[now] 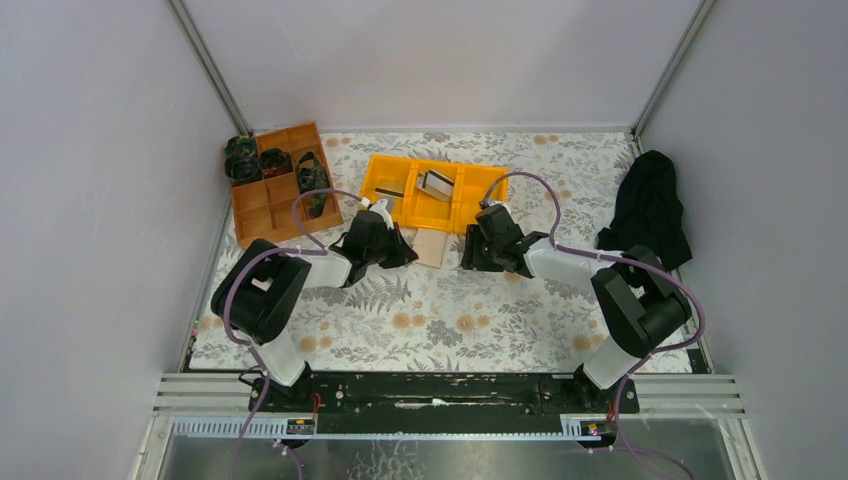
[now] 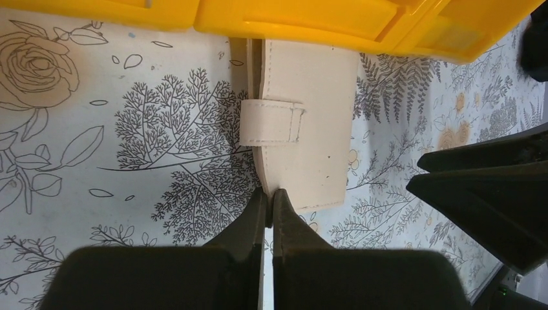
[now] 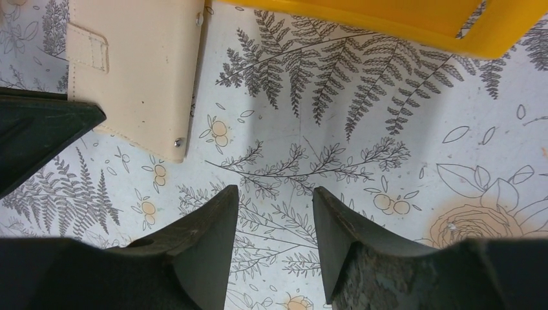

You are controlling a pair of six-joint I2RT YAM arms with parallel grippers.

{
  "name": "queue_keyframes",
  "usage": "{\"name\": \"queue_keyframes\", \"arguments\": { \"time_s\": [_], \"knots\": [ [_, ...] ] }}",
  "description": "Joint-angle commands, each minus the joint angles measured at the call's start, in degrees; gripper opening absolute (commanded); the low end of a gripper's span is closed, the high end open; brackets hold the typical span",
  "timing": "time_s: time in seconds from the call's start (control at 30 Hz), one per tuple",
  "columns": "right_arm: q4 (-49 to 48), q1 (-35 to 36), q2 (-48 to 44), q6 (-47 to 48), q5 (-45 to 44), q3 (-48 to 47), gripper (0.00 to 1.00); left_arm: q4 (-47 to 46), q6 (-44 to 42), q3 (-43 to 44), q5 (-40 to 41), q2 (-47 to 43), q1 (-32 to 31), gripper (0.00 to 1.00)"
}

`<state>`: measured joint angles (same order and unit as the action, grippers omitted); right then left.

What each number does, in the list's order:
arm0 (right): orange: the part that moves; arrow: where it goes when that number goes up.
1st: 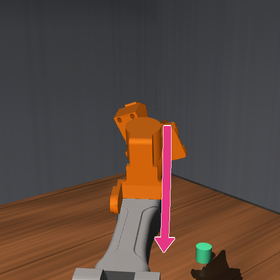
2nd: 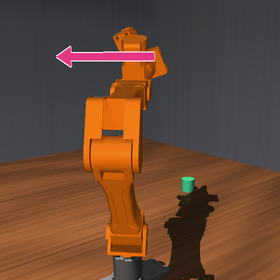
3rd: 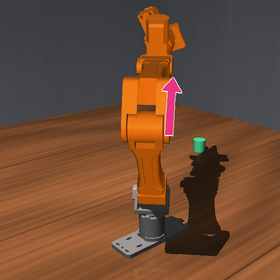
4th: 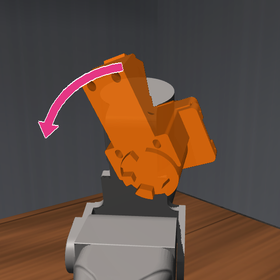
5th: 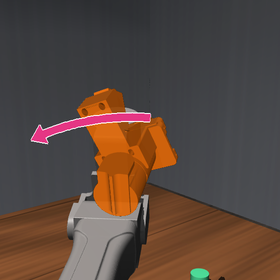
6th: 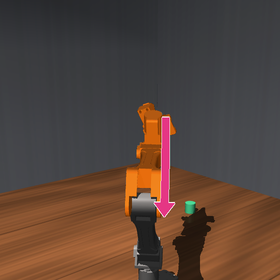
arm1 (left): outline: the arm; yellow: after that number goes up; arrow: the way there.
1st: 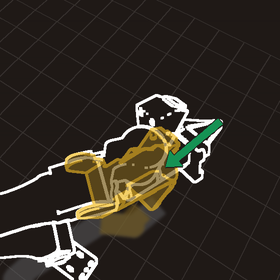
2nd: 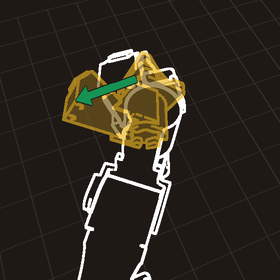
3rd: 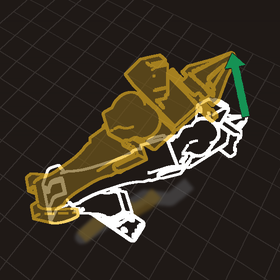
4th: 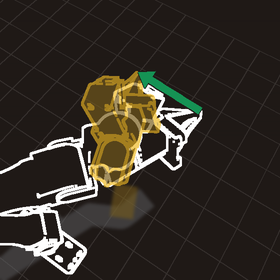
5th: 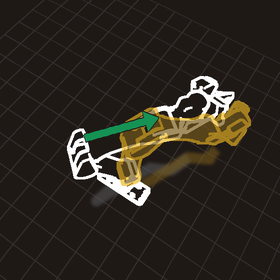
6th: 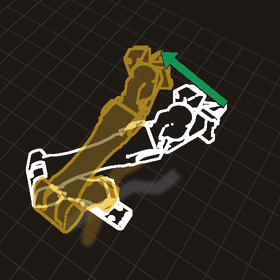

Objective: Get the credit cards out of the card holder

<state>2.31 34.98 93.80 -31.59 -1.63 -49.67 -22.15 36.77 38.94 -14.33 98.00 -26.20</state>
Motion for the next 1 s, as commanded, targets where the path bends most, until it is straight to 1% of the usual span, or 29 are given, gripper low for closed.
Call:
{"name": "queue_keyframes", "arguments": {
  "time_s": [0.0,0.07,0.13,0.33,0.43,0.5,0.63,0.7,0.77,0.87,0.97],
  "knots": [
    [0.17,-0.44,-0.92,1.08,-1.69,-0.14,0.53,0.07,-0.30,0.25,0.24,0.04,-0.43,0.00],
    [0.32,-0.52,-0.90,1.09,-1.69,-0.32,0.53,0.63,-0.34,-0.35,1.57,-2.49,-0.43,0.00],
    [0.60,-0.53,-1.13,1.31,-2.00,-0.57,0.53,3.63,-1.31,-0.29,4.59,-6.23,-0.64,0.00],
    [1.38,-0.79,-1.26,2.09,-2.78,-1.75,0.53,23.33,-5.86,4.86,21.84,-16.50,-2.93,0.00],
    [1.38,-0.79,-1.08,2.16,-2.37,-2.20,0.53,29.15,-6.98,6.50,30.22,-20.65,-6.51,0.00],
    [1.14,-0.76,-1.00,2.12,-1.70,-2.19,0.53,33.06,-7.31,8.27,34.59,-21.55,-9.84,0.00],
    [0.98,-0.81,-1.48,1.98,-0.91,-1.97,0.53,40.34,-7.24,13.32,42.27,-18.86,-15.38,0.00],
    [1.12,-0.87,-2.39,1.91,-1.40,-1.42,0.53,44.12,-7.04,15.94,46.42,-15.48,-18.24,0.00],
    [1.19,-0.95,-3.54,1.82,-1.90,-0.76,0.53,49.18,-6.11,19.32,52.43,-11.93,-21.41,0.00],
    [0.86,-1.66,-5.43,1.50,-1.25,0.81,0.53,56.85,-4.00,24.66,61.90,-6.00,-25.60,0.00],
    [0.10,-3.11,-7.03,1.06,0.07,2.53,0.53,63.22,-1.98,29.32,68.61,-0.92,-28.83,0.00]
  ]
}}
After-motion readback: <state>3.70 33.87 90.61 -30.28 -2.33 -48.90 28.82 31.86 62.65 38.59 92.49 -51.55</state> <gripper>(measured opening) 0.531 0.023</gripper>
